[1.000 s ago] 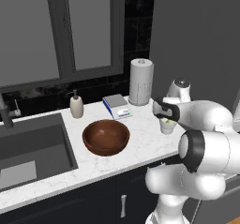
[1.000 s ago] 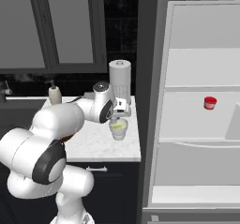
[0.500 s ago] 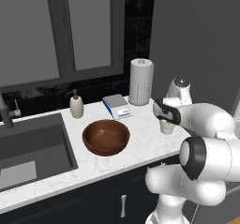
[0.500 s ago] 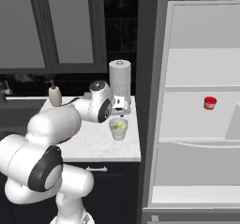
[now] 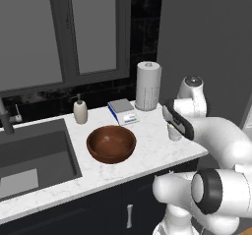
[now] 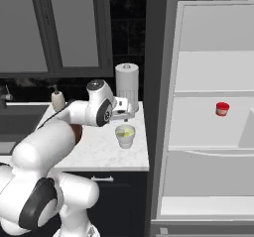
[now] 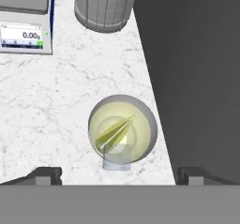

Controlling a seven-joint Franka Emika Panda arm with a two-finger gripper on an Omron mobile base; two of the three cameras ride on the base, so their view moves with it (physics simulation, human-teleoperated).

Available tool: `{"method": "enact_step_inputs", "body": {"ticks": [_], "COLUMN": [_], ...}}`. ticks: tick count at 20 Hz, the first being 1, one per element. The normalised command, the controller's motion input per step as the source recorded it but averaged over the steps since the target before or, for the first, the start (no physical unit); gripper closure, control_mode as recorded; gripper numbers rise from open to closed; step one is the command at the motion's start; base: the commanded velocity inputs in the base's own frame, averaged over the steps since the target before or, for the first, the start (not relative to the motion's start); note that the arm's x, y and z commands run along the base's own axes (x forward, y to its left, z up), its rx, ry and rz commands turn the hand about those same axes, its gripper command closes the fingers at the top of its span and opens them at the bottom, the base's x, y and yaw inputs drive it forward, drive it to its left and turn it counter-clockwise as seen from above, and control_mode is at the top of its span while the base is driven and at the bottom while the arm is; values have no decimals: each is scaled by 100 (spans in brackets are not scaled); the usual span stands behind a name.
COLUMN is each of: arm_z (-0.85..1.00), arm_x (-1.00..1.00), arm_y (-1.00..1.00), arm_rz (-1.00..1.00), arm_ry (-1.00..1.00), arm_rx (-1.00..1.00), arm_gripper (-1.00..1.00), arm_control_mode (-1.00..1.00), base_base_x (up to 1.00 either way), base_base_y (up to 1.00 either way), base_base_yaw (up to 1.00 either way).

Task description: Grab a lemon wedge from the fridge and one ice cube from the ice bowl, and put them in the glass of lemonade.

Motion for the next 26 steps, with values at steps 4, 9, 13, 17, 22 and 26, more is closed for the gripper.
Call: {"method": "enact_step_inputs", "body": {"ticks": [4,9,13,17,22,26], "arm_z": [1,0,0,0,0,0], "arm_x": [-89,-62,-69,-76,-70,-63], "arm_y": [16,84,82,58,37,39], "arm_rz": [0,1,4,4,1,5], "arm_ry": [0,0,0,0,-2,-10], "arm_rx": [0,0,0,0,0,0], "arm_gripper": [-100,-100,-100,-100,-100,-100], "arm_control_mode": [-100,-100,-100,-100,-100,-100], "base_base_x": [0,0,0,0,0,0], "base_base_y": [0,0,0,0,0,0], "base_base_yaw": [0,0,0,0,0,0]}}
